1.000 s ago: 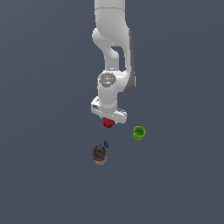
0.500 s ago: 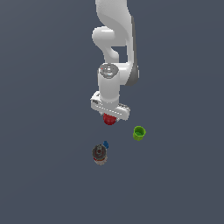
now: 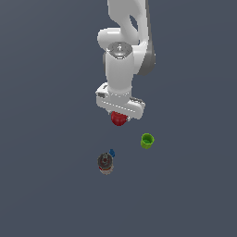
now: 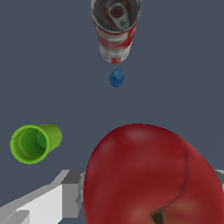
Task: Pick up a designated object from a clutter of objects.
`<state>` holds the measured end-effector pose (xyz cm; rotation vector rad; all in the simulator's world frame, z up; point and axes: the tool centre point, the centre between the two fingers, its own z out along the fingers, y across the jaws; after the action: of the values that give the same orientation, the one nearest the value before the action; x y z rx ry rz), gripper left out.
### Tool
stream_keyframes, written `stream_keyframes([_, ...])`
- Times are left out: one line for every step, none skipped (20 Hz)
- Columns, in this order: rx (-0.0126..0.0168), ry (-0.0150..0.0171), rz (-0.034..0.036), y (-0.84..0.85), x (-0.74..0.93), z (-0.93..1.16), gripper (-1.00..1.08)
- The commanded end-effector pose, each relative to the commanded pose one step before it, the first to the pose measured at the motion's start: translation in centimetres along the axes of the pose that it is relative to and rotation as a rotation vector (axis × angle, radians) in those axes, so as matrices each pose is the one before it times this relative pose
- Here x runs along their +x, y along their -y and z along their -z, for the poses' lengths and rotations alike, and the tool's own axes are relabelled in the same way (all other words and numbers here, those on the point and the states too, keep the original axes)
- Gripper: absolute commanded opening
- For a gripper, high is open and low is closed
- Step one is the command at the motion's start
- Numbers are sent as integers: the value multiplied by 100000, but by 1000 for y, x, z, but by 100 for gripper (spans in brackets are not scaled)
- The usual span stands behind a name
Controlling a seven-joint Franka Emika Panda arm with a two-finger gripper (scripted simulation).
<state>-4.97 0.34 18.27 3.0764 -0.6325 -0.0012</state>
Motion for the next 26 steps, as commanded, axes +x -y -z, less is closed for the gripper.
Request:
stream_keyframes([50, -162, -15, 562, 320, 2463, -100])
stream_keyframes([-65, -6, -24, 228, 130, 923, -100])
stream_keyframes([0, 0, 0, 227, 128, 937, -100])
stream_keyframes([0, 0, 0, 229, 130, 941, -100])
stream_keyframes([0, 0, 0, 231, 132, 944, -100])
stream_keyframes([0, 0, 0, 233, 134, 948, -100])
stream_keyframes([0, 0, 0, 235, 137, 952, -100])
stream_keyframes([0, 0, 0, 238, 139, 955, -100])
stream_keyframes([0, 0, 0, 240, 142, 959, -100])
stream_keyframes([0, 0, 0, 242, 145, 962, -100])
stream_keyframes([0, 0, 0, 245, 149, 965, -100])
stream_keyframes([0, 0, 0, 247, 152, 968, -100])
stream_keyframes([45, 51, 13, 242, 169, 957, -100])
stream_keyframes([0, 0, 0, 252, 159, 972, -100])
stream_keyframes([0, 0, 0, 251, 161, 961, -100])
stream_keyframes([0, 0, 0, 241, 157, 914, -100])
stream_keyframes([0, 0, 0, 230, 153, 864, -100])
stream_keyframes([0, 0, 0, 219, 148, 814, -100])
stream_keyframes([0, 0, 0, 207, 142, 763, -100])
stream_keyframes([52, 45, 7, 178, 149, 704, -100])
stream_keyframes([0, 0, 0, 182, 127, 662, -100])
stream_keyframes([0, 0, 0, 170, 122, 613, -100])
stream_keyframes([0, 0, 0, 158, 116, 563, -100])
stream_keyframes([0, 0, 0, 146, 110, 512, -100])
stream_keyframes([0, 0, 0, 134, 103, 464, -100])
stream_keyframes([0, 0, 0, 122, 95, 420, -100])
